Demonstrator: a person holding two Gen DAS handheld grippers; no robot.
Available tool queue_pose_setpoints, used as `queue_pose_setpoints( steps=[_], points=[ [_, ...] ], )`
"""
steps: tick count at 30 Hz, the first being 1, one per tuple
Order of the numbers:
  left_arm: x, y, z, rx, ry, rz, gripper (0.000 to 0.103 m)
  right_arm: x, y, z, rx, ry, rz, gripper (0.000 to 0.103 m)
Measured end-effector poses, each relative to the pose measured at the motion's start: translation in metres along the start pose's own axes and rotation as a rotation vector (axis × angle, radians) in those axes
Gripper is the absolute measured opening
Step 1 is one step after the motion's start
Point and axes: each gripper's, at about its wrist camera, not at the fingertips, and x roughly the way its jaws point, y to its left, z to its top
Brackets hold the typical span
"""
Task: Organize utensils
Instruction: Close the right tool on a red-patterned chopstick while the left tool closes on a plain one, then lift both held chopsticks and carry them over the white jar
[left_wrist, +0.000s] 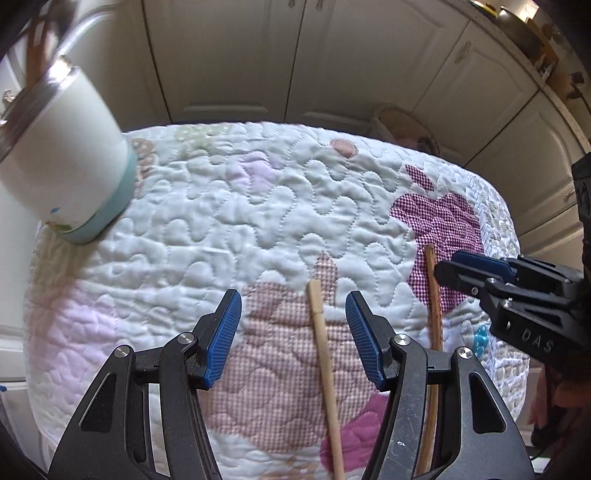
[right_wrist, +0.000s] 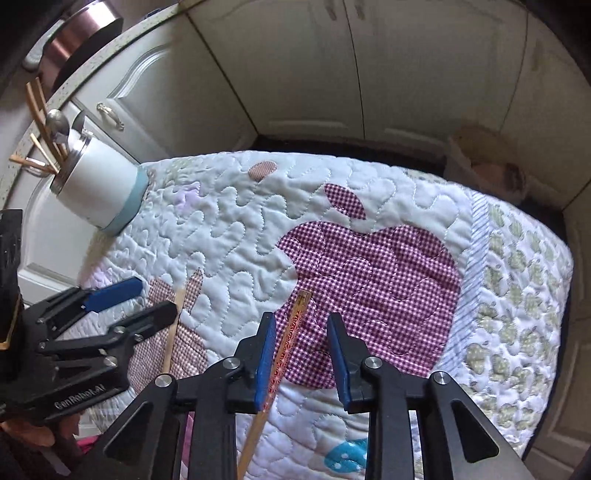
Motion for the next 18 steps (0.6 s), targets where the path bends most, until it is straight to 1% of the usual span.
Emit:
queue_pose_setpoints(
  steps=[1,3,4,5,6,7,8,11,13,16,18],
  points=[
    [0.003,-0.002,0.001,0.002,0.008,-0.008,0.054,0.011,0.008,0.003,0.007,0.002,0.001,0.027],
    [0.013,-0.007,0.004,0.011,0.036,-0.007,0.033,0.018,0.012,0.001,0.020,0.004,0.003,0.027],
    [0.017,-0.007,0.004,0.011,0.047,-0.005,0.029,0.024,0.017,0.000,0.018,0.004,-0.001,0.027],
    [0.016,-0.009,0.004,0.017,0.017,0.006,0.023,0.024,0.021,0.000,0.001,-0.017,-0.019,0.024],
    [0.018,-0.010,0.004,0.027,0.017,0.018,0.015,0.025,0.025,0.000,-0.017,-0.022,-0.038,0.015],
    [0.018,-0.011,0.005,0.031,0.007,0.022,0.013,0.025,0.025,0.000,-0.025,-0.023,-0.046,0.011],
    [0.018,-0.008,0.005,0.026,0.007,0.014,0.008,0.023,0.026,-0.002,-0.031,-0.029,-0.038,0.010],
    [0.012,0.008,0.003,-0.032,0.017,-0.046,0.005,0.010,0.029,-0.005,-0.047,-0.059,-0.028,0.010],
    [0.001,0.021,0.000,-0.061,-0.005,-0.047,0.005,-0.004,0.031,-0.006,-0.045,-0.081,0.000,0.010],
    [-0.020,0.036,-0.004,-0.096,-0.039,-0.070,0.005,-0.027,0.037,-0.008,-0.061,-0.122,0.023,0.009],
    [-0.035,0.037,-0.006,-0.087,-0.078,-0.050,0.005,-0.039,0.044,-0.009,-0.072,-0.144,0.033,0.009]
  ],
)
